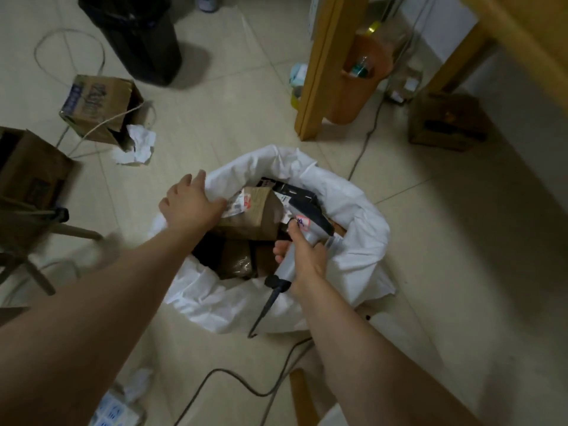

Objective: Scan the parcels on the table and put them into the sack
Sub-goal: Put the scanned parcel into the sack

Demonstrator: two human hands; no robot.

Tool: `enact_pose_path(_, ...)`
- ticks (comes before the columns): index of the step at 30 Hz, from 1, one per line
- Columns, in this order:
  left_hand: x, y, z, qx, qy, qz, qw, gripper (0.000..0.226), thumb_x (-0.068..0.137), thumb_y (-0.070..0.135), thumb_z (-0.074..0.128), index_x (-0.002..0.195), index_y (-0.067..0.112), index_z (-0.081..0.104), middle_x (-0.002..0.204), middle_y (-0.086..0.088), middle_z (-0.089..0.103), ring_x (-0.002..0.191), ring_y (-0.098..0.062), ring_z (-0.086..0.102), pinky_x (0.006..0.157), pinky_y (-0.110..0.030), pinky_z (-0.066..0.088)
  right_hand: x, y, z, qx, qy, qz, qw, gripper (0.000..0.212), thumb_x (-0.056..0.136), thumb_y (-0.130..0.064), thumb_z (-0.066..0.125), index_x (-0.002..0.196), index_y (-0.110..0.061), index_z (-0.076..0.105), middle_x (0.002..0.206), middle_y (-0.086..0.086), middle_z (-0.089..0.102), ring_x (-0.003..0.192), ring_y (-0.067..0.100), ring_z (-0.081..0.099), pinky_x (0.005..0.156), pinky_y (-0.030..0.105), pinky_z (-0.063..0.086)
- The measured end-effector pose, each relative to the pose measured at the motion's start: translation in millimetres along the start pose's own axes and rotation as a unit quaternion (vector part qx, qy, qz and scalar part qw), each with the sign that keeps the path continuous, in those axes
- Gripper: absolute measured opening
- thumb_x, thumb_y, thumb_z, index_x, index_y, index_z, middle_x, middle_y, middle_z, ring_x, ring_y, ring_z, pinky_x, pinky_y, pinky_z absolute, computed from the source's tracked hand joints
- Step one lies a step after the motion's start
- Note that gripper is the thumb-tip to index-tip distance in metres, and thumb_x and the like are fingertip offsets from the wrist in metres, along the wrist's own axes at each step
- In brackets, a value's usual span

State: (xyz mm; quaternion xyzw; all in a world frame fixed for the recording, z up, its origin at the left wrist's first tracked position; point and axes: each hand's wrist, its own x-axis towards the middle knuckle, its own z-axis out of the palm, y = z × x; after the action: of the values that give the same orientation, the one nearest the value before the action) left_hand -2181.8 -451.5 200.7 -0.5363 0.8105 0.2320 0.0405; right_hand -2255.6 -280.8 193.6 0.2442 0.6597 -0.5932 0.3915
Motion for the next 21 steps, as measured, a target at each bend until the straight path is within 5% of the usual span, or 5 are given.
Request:
enact_pose_path(7, -74, 114, 2, -0.037, -0.074, 0.151, 0.985, 0.066, 0.086, 0.029, 0.055, 0.149, 0.029, 0.032, 0.15, -0.008, 0.039, 0.134, -0.032, 0.039, 0.11, -0.046, 0.029, -82, -67, -85, 0.01, 0.001, -0.055, 0.998, 0.035, 0.087, -0.03, 0.07, 0.094, 0.004, 0.064, 0.052, 0.012, 0.064, 0.039, 0.017, 0.058, 0.043, 0.022, 0.049)
enact_pose_path(10, -122, 158, -4, -0.045, -0.101, 0.239, 0.965, 0.068, 0.087, 0.026, 0.055, 0.15, 0.028, 0.031, 0.15, -0.007, 0.04, 0.133, -0.032, 0.04, 0.109, -0.047, 0.029, -121, -87, -134, 0.06, 0.03, -0.077, 0.995, 0.034, 0.085, -0.031, 0.071, 0.088, 0.002, 0.064, 0.062, 0.016, 0.064, 0.046, 0.02, 0.058, 0.049, 0.026, 0.052)
enact_pose_path(21, -310, 273, -72, -0.086, -0.049, 0.436, 0.894, 0.066, 0.09, 0.026, 0.059, 0.149, 0.031, 0.03, 0.143, -0.004, 0.048, 0.129, -0.027, 0.046, 0.106, -0.043, 0.037, -297, -129, -289, 0.19, -0.036, -0.245, 0.95, 0.008, 0.082, -0.005, 0.065, 0.08, -0.005, 0.057, 0.055, 0.007, 0.055, 0.043, 0.017, 0.05, 0.043, 0.023, 0.044)
